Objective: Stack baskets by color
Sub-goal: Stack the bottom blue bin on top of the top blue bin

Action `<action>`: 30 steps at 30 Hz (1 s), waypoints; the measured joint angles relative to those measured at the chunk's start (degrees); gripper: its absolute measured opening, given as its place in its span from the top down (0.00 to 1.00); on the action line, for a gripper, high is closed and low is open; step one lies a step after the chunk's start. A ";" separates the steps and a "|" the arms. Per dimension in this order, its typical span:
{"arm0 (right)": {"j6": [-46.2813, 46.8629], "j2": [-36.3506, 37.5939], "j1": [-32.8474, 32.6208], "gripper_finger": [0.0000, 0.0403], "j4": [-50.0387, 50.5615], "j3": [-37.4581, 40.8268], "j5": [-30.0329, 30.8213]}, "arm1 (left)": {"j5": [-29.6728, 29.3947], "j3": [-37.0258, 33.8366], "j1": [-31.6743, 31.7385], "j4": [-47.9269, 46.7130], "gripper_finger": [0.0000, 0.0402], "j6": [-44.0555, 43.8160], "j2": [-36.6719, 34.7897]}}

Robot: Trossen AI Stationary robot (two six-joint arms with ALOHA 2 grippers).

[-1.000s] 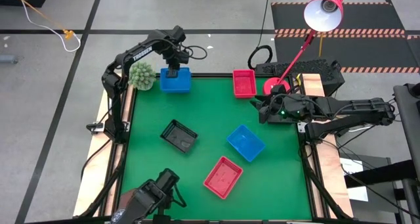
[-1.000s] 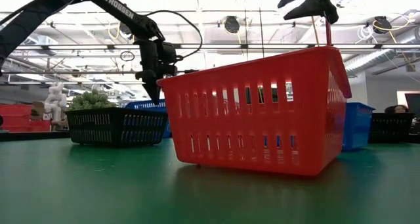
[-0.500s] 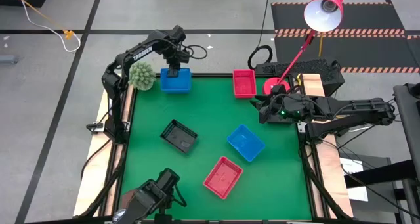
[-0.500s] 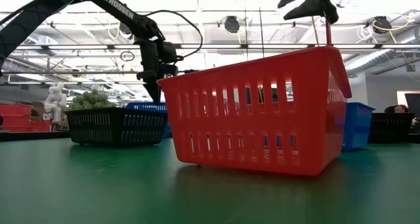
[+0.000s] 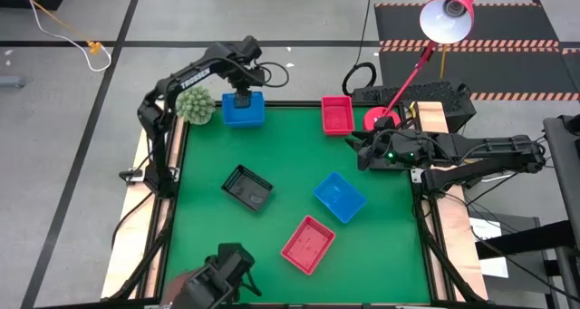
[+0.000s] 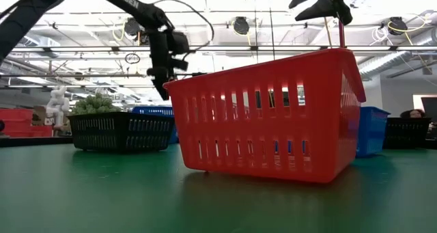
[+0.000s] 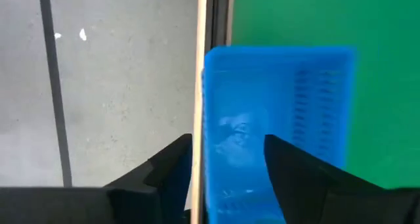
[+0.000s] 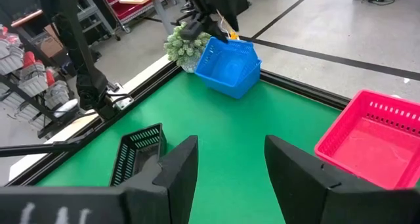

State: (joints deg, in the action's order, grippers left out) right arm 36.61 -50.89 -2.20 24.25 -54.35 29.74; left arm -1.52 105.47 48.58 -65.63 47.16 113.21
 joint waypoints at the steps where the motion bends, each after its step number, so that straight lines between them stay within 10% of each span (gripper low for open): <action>1: 0.06 0.00 0.00 0.58 0.00 0.00 0.02 | 0.06 0.00 -0.55 -0.65 0.52 -1.17 -0.90; 12: 0.19 0.00 0.00 0.58 0.00 0.00 0.28 | 9.49 -5.91 -6.76 -6.12 0.66 -4.66 -3.58; 21: 0.21 -0.02 0.00 0.58 0.00 0.00 0.26 | -0.13 -13.56 -6.69 -0.49 0.59 -8.58 -3.54; 30: 0.21 -0.02 0.00 0.58 0.02 0.00 0.26 | -0.40 -12.45 -1.31 8.90 0.72 -8.37 -6.84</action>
State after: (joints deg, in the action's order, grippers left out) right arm 36.82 -50.92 -2.20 24.27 -54.35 30.00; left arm -1.92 93.02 47.27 -56.73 38.79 106.37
